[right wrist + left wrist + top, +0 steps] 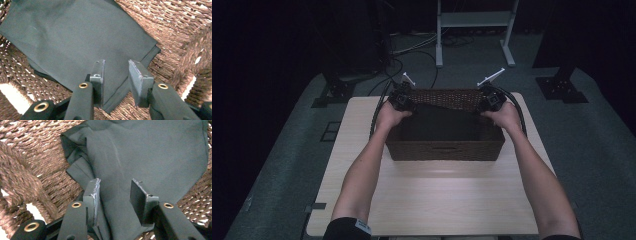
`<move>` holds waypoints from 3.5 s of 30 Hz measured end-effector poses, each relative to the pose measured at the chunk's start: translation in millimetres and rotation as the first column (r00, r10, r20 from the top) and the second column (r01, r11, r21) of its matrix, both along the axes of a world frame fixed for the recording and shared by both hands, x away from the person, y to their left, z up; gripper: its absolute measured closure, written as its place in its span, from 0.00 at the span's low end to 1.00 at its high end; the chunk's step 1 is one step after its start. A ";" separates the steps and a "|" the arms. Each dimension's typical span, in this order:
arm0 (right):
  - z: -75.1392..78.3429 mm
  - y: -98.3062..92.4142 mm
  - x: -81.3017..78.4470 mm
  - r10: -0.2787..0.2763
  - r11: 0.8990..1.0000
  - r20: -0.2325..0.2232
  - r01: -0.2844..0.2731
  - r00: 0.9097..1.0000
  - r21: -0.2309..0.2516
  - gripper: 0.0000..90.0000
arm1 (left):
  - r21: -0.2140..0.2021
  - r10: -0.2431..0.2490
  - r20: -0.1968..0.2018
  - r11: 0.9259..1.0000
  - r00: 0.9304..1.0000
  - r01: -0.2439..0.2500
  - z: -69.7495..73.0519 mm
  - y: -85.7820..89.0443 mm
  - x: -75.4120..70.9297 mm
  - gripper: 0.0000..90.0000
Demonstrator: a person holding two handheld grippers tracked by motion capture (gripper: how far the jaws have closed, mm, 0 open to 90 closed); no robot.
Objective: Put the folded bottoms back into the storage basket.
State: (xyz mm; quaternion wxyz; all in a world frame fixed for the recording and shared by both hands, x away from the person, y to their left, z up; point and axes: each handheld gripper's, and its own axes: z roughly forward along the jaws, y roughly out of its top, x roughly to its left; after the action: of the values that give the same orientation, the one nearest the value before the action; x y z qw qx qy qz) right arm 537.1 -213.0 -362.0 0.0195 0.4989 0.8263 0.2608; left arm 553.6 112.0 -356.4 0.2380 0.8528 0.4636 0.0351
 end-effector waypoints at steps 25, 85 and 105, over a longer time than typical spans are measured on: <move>15.6 -11.3 -31.7 0.022 0.998 0.076 -0.027 0.997 0.059 0.65 | -0.079 -0.047 0.057 0.996 0.997 0.051 15.2 -3.0 -28.1 0.57; 21.1 -21.3 -98.1 0.062 0.994 0.146 -0.075 0.987 0.083 0.45 | -0.174 -0.068 0.193 0.979 0.979 0.103 24.9 8.0 -96.7 0.32; 19.9 -22.4 -125.9 0.088 0.990 0.160 -0.104 0.983 0.091 0.44 | -0.222 -0.093 0.216 0.965 0.972 0.142 21.2 11.7 -127.3 0.30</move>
State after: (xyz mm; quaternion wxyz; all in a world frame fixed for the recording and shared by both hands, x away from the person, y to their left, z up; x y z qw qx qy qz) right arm 411.2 -235.5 -342.1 0.0467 0.4369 0.8314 0.3402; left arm 426.4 123.6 -335.2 0.3852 0.8365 0.3861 0.0527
